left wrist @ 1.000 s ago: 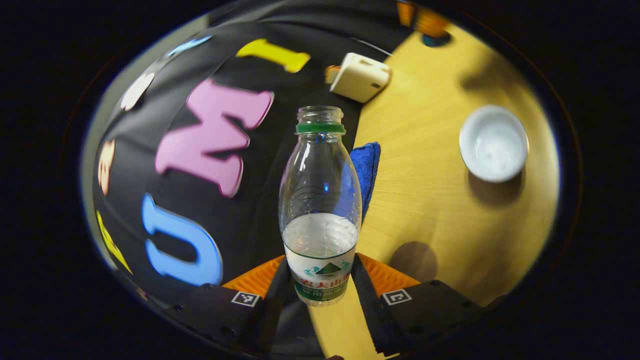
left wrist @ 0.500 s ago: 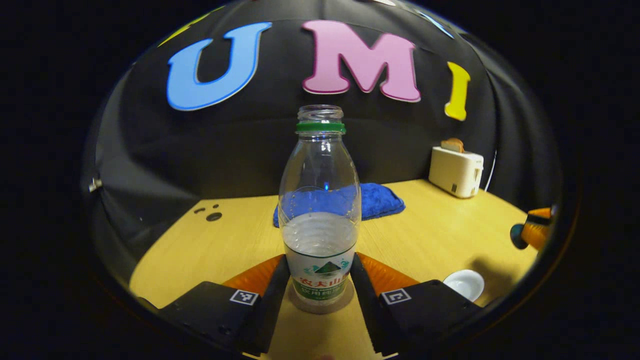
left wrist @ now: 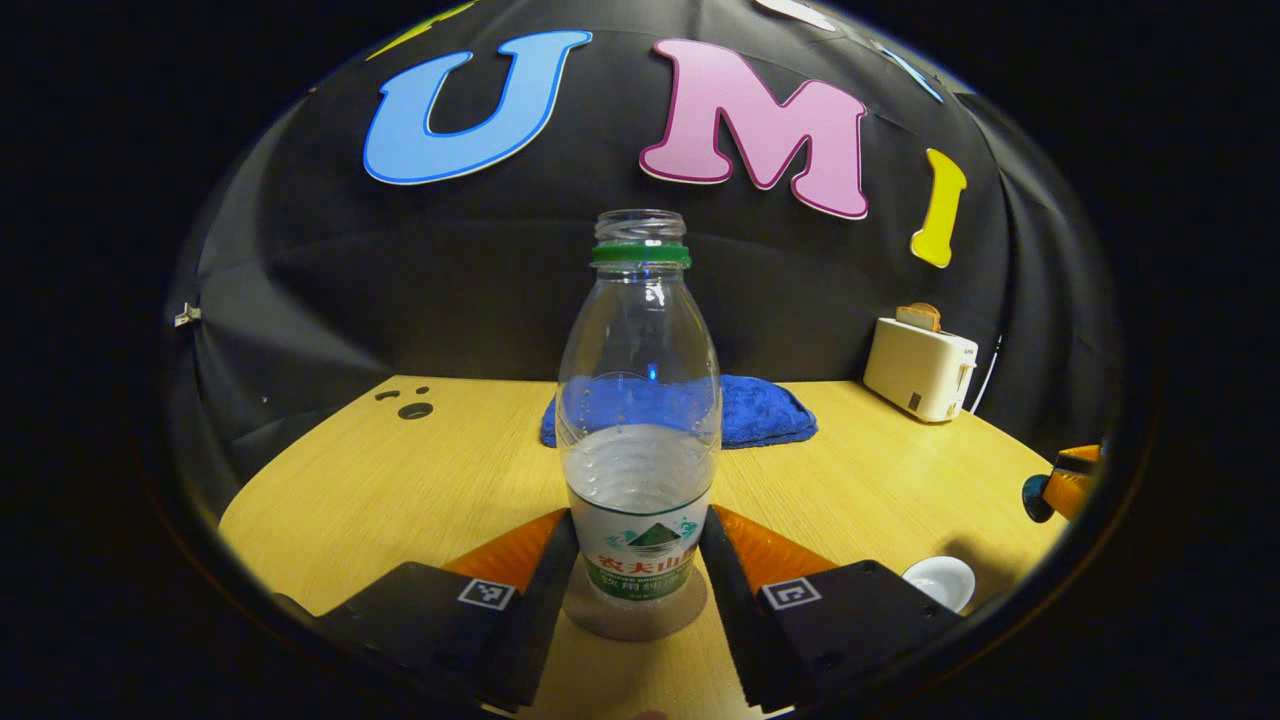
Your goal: Open the teacup lid with one hand, grasp the water bottle and pour water into the teacup with the other hand; after pouring, place the water bottle on the coaster and then close the teacup lid.
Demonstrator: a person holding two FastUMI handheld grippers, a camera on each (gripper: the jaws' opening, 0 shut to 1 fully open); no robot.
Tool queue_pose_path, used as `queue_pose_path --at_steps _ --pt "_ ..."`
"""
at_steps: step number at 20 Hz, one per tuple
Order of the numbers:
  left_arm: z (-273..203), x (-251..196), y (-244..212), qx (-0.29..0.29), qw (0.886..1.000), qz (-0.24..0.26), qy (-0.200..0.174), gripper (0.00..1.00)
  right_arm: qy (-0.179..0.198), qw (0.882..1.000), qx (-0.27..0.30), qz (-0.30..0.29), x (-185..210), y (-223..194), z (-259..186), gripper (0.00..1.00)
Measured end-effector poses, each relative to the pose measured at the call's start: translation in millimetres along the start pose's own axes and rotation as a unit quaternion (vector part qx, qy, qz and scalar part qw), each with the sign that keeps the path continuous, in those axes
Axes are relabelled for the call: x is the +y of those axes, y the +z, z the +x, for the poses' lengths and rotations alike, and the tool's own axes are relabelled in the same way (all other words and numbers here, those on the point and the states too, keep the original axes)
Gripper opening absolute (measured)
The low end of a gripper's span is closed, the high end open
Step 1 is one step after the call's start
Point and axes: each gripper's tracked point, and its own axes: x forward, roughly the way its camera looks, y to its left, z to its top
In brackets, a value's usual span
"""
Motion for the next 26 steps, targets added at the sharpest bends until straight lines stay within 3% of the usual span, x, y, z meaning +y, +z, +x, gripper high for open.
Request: queue_pose_path --at_steps 3,10,12,13,14,15,18,23,25,26 --pt "1 -1 1 -0.004 1.000 -0.004 0.001 0.75 0.001 1.000 -0.001 0.003 3 1 1 0.27" --pt "-12 3 -8 0.011 0.999 -0.033 -0.005 0.82 0.011 1.000 -0.004 0.011 15 4 5 0.26" --pt "-15 2 -9 0.011 0.999 -0.043 -0.004 0.84 0.018 1.000 -0.004 0.017 22 7 6 0.36" --pt "-17 4 -10 0.014 0.999 -0.045 -0.002 0.85 0.023 1.000 -0.006 0.020 26 8 6 0.36" --pt "-21 5 -13 0.017 0.999 -0.048 0.000 0.85 0.029 0.999 -0.008 0.024 32 9 7 0.26" --pt "-27 8 -14 0.018 0.998 -0.052 0.003 0.86 0.035 0.999 -0.010 0.027 38 11 9 0.31" --pt "-45 12 -20 0.026 0.998 -0.063 0.003 0.87 0.057 0.998 -0.013 0.029 62 14 13 0.31" --pt "-78 25 -40 0.044 0.998 -0.036 0.016 0.87 0.095 0.995 -0.011 0.028 103 12 21 0.36" --pt "-87 24 -46 0.050 0.998 -0.022 0.014 0.86 0.103 0.994 -0.007 0.026 115 9 24 0.31" --pt "-90 22 -48 0.052 0.998 -0.016 0.011 0.87 0.107 0.994 -0.006 0.027 119 7 27 0.36"
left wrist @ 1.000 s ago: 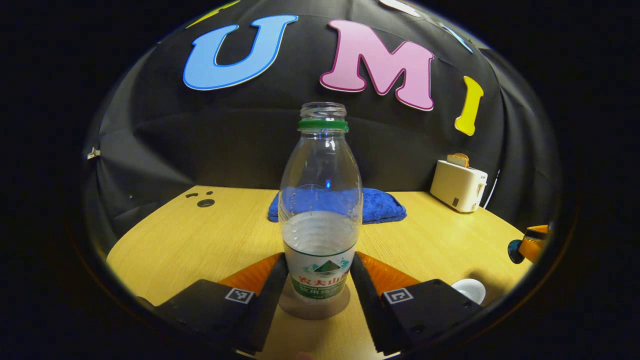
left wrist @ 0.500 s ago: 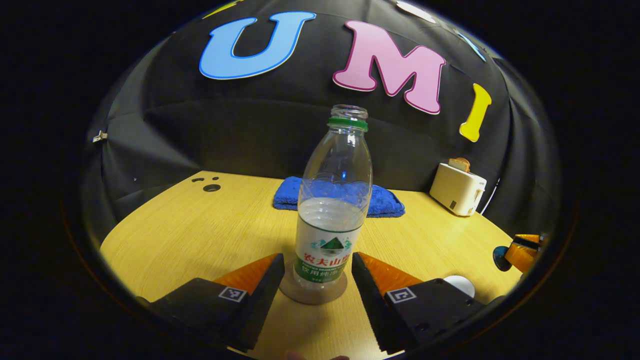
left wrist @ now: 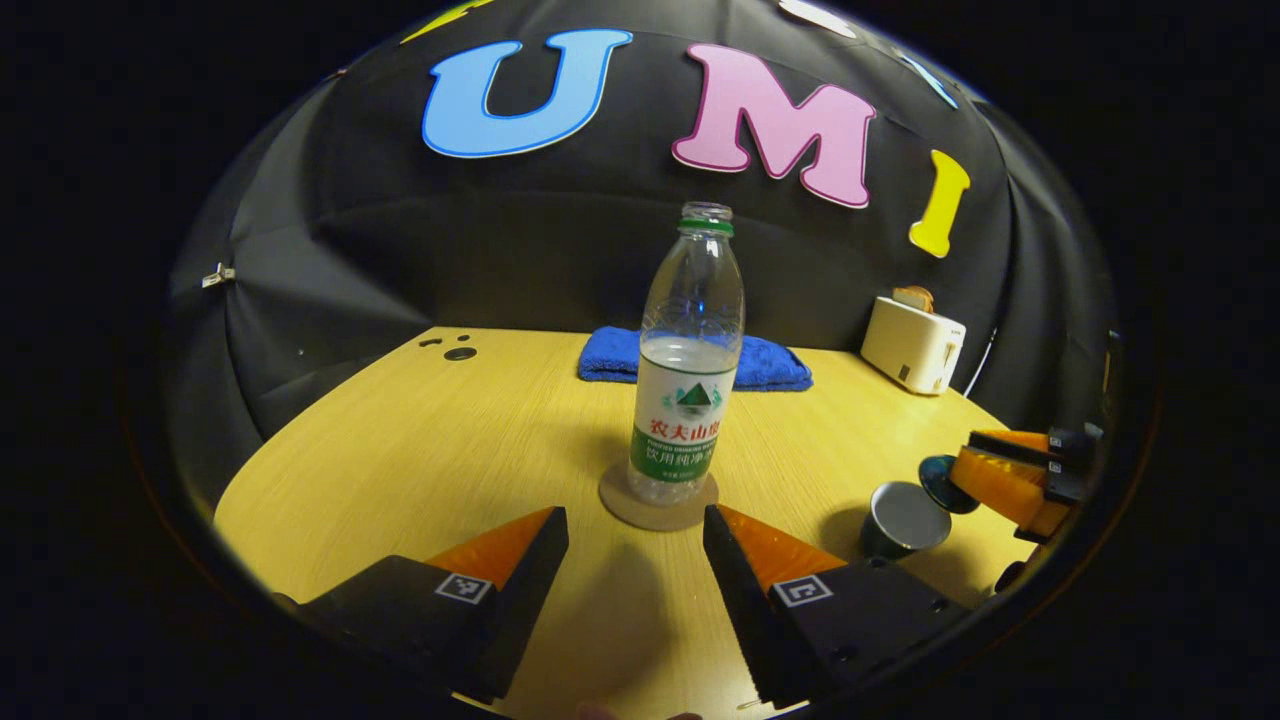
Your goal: Open the teacup lid with one hand, grasp the water bottle and pour water into the teacup with the other hand; after pouring, place the water bottle on the coaster and then close the teacup lid.
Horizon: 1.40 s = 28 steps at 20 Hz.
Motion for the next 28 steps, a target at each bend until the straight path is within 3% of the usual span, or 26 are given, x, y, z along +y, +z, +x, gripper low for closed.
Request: queue_pose_path --at_steps 1,3,6,7,10,12,13,15,16,19,26,28 --pt "-3 -1 -2 0.001 1.000 0.004 -0.002 0.86 0.003 1.000 0.000 0.001 4 -1 2 0.31" --pt "-5 -3 -7 0.005 1.000 0.012 -0.006 0.86 0.006 1.000 0.002 0.003 9 -1 5 0.36" --pt "-6 0 -12 0.011 1.000 0.018 -0.005 0.87 0.009 1.000 0.009 0.003 14 -7 10 0.26" --pt "-6 1 -12 0.011 1.000 0.017 -0.006 0.87 0.009 1.000 0.012 0.000 14 -10 9 0.31" --pt "-5 6 -12 0.010 1.000 0.017 -0.003 0.87 0.012 1.000 0.018 0.001 18 -19 10 0.31" --pt "-5 8 -11 0.008 1.000 0.020 -0.002 0.87 0.008 1.000 0.020 -0.006 17 -21 9 0.31" --pt "-5 10 -10 0.008 1.000 0.022 -0.002 0.87 0.007 1.000 0.019 -0.007 16 -21 11 0.26" --pt "-6 9 -9 0.007 1.000 0.023 -0.003 0.87 0.007 1.000 0.024 -0.006 15 -24 12 0.37" --pt "-6 8 -9 0.007 1.000 0.023 -0.004 0.86 0.006 1.000 0.025 -0.004 15 -24 13 0.32" --pt "-9 5 -7 0.005 1.000 0.024 -0.006 0.87 0.008 1.000 0.026 0.001 15 -22 11 0.30" --pt "-36 -6 11 0.009 1.000 0.001 -0.007 0.87 0.019 1.000 -0.006 0.007 22 31 -13 0.67" --pt "-52 -11 25 0.010 1.000 -0.008 -0.008 0.87 0.012 1.000 -0.004 0.011 20 50 -24 0.71"
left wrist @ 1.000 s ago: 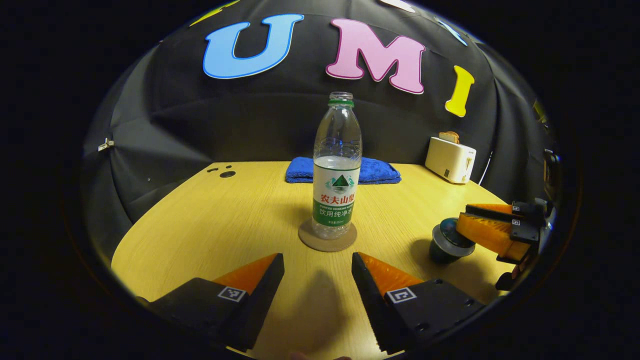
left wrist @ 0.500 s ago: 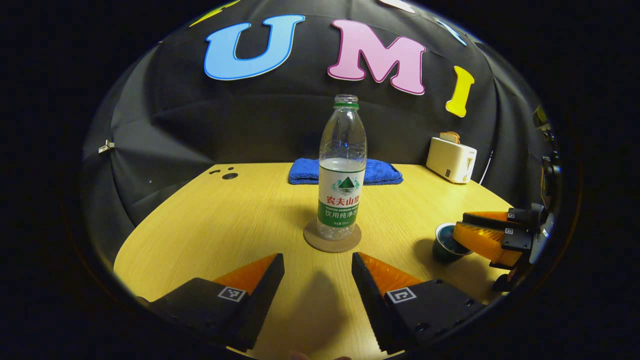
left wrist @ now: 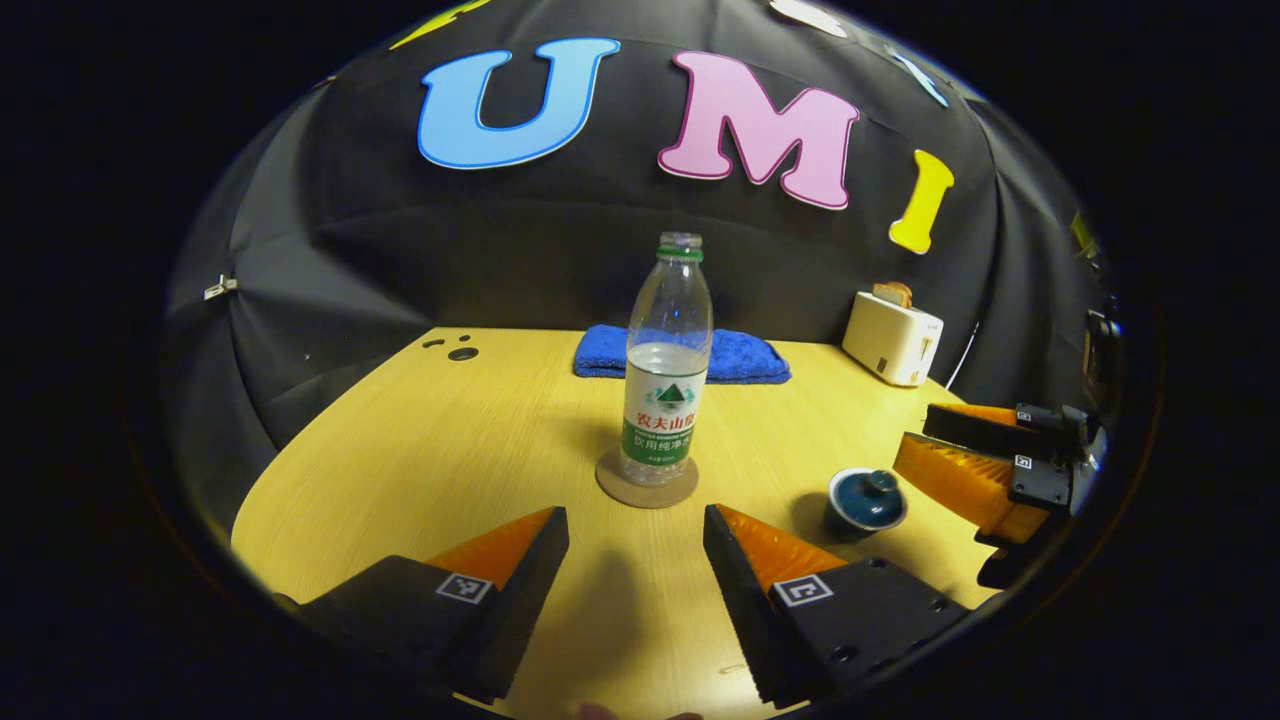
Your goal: Open the teacup lid with one hand, grasp the water bottle and pour water into the teacup with the other hand; after pouring, place the water bottle on the coaster and then close the teacup lid.
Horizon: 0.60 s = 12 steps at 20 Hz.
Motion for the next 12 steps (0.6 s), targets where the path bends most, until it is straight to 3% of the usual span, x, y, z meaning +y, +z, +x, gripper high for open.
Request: queue_pose_path --at_steps 5,9,12 --pt "-52 2 59 -0.007 1.000 0.015 0.024 0.87 -0.029 0.999 0.027 0.011 -5 51 -46 0.71" --pt "-79 4 92 -0.005 0.999 -0.018 0.027 0.87 -0.062 0.997 0.030 0.034 -14 103 -87 0.71" --pt "-97 14 119 -0.023 0.999 -0.016 0.032 0.87 -0.084 0.996 0.020 0.033 -19 135 -107 0.77"
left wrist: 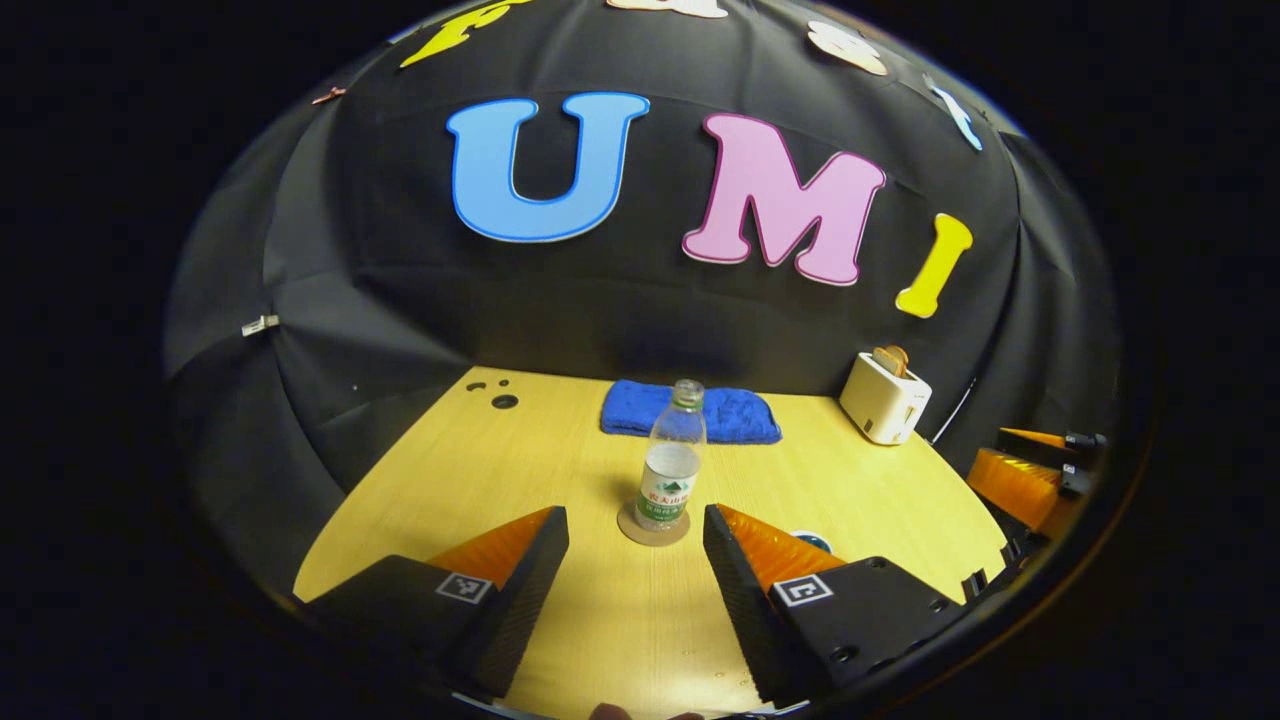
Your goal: Open the teacup lid with one hand, grasp the water bottle and pour water into the teacup with the other hand; after pouring, place the water bottle on the coaster and then close the teacup lid.
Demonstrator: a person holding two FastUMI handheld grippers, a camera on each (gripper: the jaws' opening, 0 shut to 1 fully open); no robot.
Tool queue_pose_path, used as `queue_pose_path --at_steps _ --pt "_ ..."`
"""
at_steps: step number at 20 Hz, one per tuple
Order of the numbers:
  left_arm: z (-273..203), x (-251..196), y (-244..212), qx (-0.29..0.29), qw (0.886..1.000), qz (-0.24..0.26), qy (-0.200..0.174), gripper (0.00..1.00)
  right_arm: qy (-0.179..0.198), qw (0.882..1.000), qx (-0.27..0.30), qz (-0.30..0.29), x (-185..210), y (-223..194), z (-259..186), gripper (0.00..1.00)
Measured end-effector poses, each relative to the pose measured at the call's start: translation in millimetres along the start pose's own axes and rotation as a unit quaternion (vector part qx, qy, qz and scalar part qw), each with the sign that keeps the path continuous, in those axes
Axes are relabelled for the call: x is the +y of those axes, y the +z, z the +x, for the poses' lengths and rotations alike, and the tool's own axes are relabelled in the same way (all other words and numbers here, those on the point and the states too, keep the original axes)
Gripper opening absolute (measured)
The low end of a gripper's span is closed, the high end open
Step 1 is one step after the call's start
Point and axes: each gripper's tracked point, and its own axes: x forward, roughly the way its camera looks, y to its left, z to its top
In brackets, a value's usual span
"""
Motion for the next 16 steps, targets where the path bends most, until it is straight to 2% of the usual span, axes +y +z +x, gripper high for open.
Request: queue_pose_path --at_steps 4,5,6,8,11,16 --pt "-23 0 17 -0.018 1.000 0.022 -0.014 0.87 -0.019 1.000 -0.014 0.009 -3 20 -17 0.77" --pt "-28 -2 19 -0.021 0.999 0.025 -0.020 0.87 -0.023 1.000 -0.016 0.008 -3 22 -21 0.73" --pt "-30 -4 20 -0.023 0.999 0.027 -0.025 0.87 -0.028 0.999 -0.018 0.005 -3 23 -25 0.77" --pt "-34 -5 25 -0.028 0.999 0.029 -0.035 0.87 -0.036 0.999 -0.021 -0.002 -3 23 -31 0.77" --pt "-37 -6 23 -0.027 0.998 0.032 -0.049 0.86 -0.048 0.999 -0.025 -0.001 -5 25 -40 0.87" --pt "-37 -11 26 -0.029 0.998 0.032 -0.051 0.87 -0.055 0.998 -0.038 -0.003 -12 36 -47 0.87"
